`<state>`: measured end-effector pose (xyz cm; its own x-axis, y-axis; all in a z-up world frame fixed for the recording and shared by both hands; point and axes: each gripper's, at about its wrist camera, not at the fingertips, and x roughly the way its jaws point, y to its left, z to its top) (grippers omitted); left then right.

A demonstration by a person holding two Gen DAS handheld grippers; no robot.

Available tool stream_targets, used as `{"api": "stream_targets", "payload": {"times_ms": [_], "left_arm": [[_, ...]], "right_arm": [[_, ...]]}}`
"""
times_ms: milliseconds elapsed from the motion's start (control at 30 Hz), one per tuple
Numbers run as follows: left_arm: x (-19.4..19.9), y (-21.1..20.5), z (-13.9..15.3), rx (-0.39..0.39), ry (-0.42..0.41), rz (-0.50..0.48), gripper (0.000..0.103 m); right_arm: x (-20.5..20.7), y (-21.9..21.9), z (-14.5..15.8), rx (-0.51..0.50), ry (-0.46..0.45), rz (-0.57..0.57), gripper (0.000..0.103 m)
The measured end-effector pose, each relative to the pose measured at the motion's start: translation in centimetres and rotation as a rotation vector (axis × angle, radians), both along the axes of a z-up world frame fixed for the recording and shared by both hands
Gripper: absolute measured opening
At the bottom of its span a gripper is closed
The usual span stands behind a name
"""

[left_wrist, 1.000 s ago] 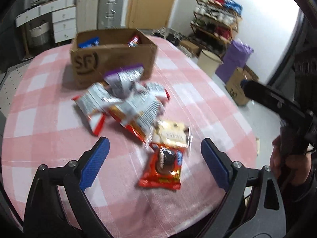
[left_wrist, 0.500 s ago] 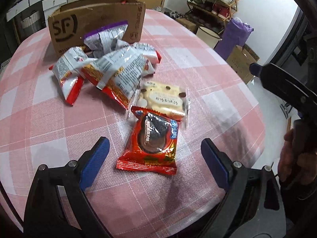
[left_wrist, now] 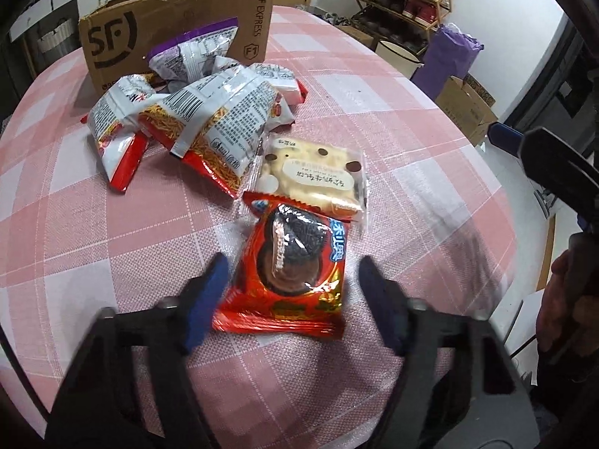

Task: Organize snacks
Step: 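Grasp the red Oreo pack with the left gripper while the right gripper grasps the cream cake packet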

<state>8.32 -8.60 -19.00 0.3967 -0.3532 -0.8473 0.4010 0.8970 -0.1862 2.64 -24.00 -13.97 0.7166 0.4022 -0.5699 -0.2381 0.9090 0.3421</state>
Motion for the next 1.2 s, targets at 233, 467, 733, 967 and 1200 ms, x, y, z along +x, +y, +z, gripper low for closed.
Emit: {"api": "stream_targets", "payload": {"times_ms": [233, 467, 733, 967, 1200], "left_arm": [[-0.5, 0.2, 0.2, -0.024, 0.006, -0.038, 0.044], [-0.7, 0.9, 0.8, -0.012, -0.035, -0.019, 0.044], [-0.6, 3.0, 2.3, -0.038, -0.070, 0.023, 0.044], [-0.2, 5.8, 3.8, -0.068, -0.095, 0.076, 0.044], [-0.1, 8.1, 5.0, -0.099, -0.112, 0.112, 0.044]], "right_arm": [[0.0, 0.1, -0.3, 0.001, 0.007, 0.001, 0.100], [0.3, 0.3, -0.6, 0.000, 0.017, 0.003, 0.100], [1.2, 0.8, -2.0, -0.010, 0.048, 0.018, 0.101], [2.5, 2.1, -3.8, -0.035, 0.098, 0.058, 0.101], [4.7, 3.7, -5.6, -0.093, 0.147, 0.108, 0.100]]}}
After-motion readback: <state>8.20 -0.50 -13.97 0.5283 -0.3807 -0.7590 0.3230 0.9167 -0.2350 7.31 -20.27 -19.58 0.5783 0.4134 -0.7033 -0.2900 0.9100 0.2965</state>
